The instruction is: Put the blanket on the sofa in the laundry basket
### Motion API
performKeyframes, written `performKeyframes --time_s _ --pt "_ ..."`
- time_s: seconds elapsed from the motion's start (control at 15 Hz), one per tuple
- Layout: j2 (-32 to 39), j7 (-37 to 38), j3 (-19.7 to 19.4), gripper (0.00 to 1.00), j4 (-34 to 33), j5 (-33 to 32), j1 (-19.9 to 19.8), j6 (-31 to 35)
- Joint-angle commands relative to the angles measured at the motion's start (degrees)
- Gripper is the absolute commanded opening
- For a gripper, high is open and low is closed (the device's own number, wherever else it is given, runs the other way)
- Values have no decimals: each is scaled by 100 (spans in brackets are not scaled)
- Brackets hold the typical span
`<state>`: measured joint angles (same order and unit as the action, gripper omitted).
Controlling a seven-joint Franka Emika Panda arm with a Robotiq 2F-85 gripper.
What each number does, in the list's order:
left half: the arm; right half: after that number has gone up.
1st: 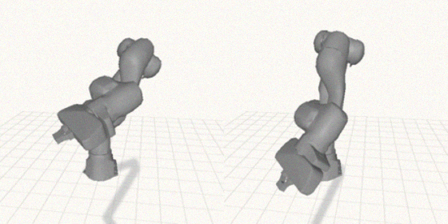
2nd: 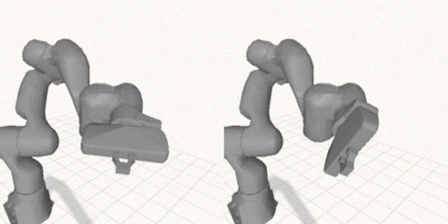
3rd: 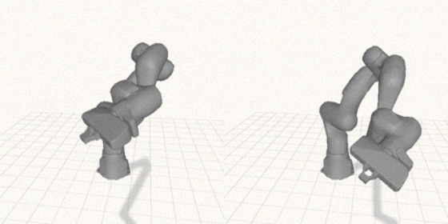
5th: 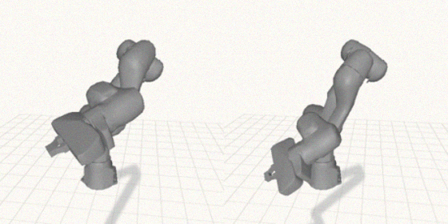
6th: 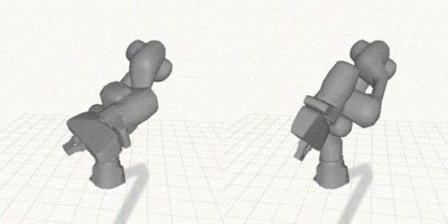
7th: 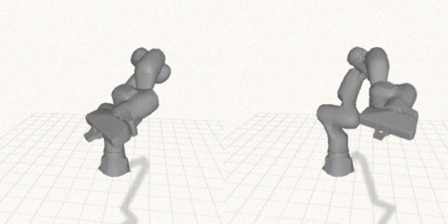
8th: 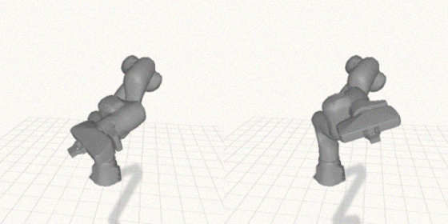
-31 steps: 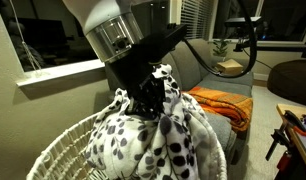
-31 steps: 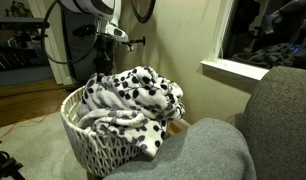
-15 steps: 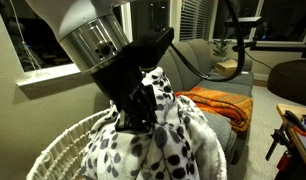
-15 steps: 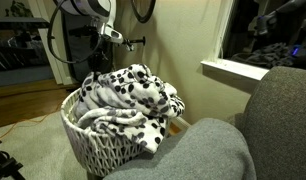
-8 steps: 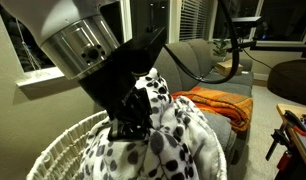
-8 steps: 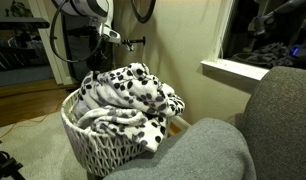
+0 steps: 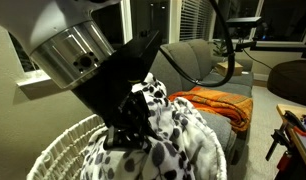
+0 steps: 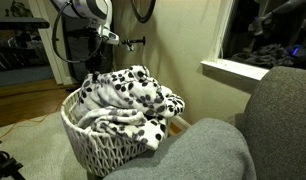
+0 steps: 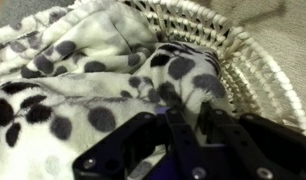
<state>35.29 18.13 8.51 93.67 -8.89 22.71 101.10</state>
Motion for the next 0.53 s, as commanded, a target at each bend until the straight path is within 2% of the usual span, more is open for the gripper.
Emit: performKeyframes --time_s 0.0,0.47 --pt "-31 154 -97 55 -42 0 -8 -272" --pt "-82 666 -403 99 216 32 -169 -169"
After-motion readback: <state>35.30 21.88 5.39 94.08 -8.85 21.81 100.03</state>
